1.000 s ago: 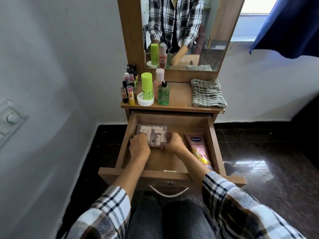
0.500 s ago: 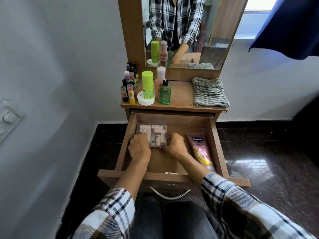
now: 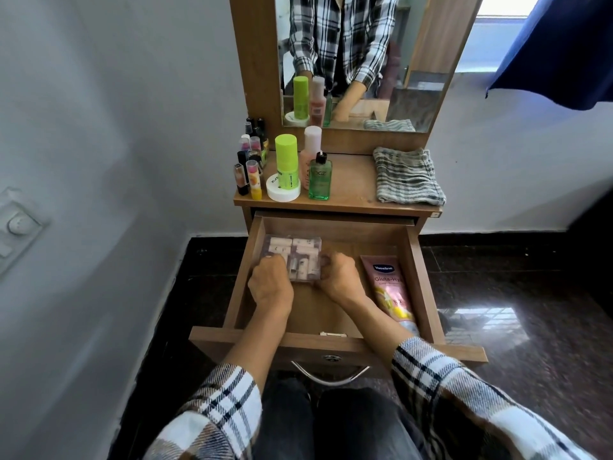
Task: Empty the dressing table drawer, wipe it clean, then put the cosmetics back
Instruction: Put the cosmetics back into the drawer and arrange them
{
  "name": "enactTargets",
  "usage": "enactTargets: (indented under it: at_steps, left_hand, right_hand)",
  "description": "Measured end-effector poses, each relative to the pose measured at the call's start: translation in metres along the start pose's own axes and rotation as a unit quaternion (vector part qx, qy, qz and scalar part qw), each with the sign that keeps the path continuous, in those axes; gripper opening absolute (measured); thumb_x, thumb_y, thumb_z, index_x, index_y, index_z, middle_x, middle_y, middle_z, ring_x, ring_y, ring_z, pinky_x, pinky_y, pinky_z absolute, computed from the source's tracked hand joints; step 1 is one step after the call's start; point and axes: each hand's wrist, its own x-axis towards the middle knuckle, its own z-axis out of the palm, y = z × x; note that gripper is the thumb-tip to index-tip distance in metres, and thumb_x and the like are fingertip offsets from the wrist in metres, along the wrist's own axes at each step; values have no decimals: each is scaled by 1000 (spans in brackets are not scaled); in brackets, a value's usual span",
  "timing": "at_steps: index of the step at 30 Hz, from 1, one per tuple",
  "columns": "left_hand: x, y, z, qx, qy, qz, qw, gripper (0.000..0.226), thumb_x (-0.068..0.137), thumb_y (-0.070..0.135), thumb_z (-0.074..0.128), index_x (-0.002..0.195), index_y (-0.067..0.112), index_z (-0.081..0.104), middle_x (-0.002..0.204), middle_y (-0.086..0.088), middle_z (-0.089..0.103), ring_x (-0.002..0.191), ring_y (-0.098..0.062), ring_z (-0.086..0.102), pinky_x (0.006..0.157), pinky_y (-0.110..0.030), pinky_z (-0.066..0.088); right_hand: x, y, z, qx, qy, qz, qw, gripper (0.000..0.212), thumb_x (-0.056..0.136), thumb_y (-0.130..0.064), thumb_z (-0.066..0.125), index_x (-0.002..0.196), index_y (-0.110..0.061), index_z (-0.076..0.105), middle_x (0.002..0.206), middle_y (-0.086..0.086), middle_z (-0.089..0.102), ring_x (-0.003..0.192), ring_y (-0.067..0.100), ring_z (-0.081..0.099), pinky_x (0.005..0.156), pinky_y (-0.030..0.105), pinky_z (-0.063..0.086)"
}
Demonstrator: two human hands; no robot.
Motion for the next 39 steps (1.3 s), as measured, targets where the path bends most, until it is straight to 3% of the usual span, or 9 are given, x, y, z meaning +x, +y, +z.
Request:
enactTargets:
  at_steps: [7, 12, 15, 17, 21, 24, 33, 36, 39]
  left_hand:
    - [0, 4, 2, 22, -19, 26, 999, 19, 94, 14, 50, 110, 11, 58, 113, -9, 59, 97, -22, 61, 64, -27, 43]
    - [-3, 6, 0, -10, -29, 4, 1000, 19, 93, 16, 52, 111, 14, 59, 114, -7, 61, 101, -23, 61, 74, -32, 50]
    - [-10, 4, -10, -96, 26, -13, 995, 19, 90, 20, 58, 105, 11, 62, 106, -8, 65, 95, -23, 63, 67, -27, 48]
    - [-12, -1, -19, -175, 104, 15, 979, 15, 90, 18, 57, 101, 12, 65, 99, -6, 67, 90, -21, 65, 62, -21, 45]
    - [-8, -13, -43, -353, 211, 21, 911, 31, 91, 11, 56, 122, 7, 60, 119, -8, 65, 109, -21, 62, 84, -16, 42]
    - [9, -26, -57, -405, 254, -10, 878, 36, 92, 13, 56, 127, 5, 55, 126, -11, 60, 116, -23, 58, 96, -30, 46]
    - [81, -45, -67, -405, 189, 26, 894, 46, 92, 14, 57, 135, 2, 45, 138, -14, 49, 128, -26, 46, 107, -38, 39]
    - [96, -41, -68, -398, 182, 56, 897, 41, 92, 14, 57, 131, 4, 50, 134, -11, 54, 125, -23, 49, 104, -31, 38]
    - [104, -37, -69, -409, 181, 87, 890, 31, 90, 8, 58, 120, 9, 60, 120, -6, 63, 113, -18, 56, 90, -16, 38]
  right_hand:
    - [-2, -1, 0, -18, 8, 7, 1000, 17, 75, -10, 72, 81, -19, 59, 82, 2, 68, 80, 18, 65, 76, 41, 57]
    - [-4, -3, -2, -47, -4, -3, 999, 15, 74, -16, 71, 81, -20, 59, 83, 1, 67, 82, 21, 64, 77, 42, 55]
    - [-7, -7, -5, -58, 24, -37, 997, 19, 72, -19, 74, 83, -20, 58, 81, -4, 64, 77, 18, 62, 71, 38, 55]
    - [-9, -17, -5, -53, 80, -91, 991, 18, 75, -18, 74, 85, -20, 59, 81, -7, 62, 74, 12, 59, 66, 32, 54]
    - [-6, -56, 4, 26, 135, -152, 979, 15, 84, -18, 66, 98, -19, 61, 96, -5, 66, 81, 8, 63, 70, 29, 56]
    - [5, -90, 13, 110, 146, -137, 974, 22, 88, -19, 63, 109, -18, 59, 106, -4, 65, 95, 9, 62, 81, 33, 56]
    - [40, -138, 35, 129, 193, -129, 964, 35, 88, -23, 64, 121, -15, 53, 115, 2, 60, 102, 19, 59, 84, 34, 52]
    - [46, -138, 40, 102, 203, -122, 966, 35, 88, -24, 64, 120, -14, 55, 114, 2, 60, 104, 18, 57, 84, 32, 49]
    - [48, -139, 43, 76, 218, -123, 965, 26, 91, -24, 58, 115, -14, 59, 109, 2, 60, 98, 21, 59, 79, 35, 51]
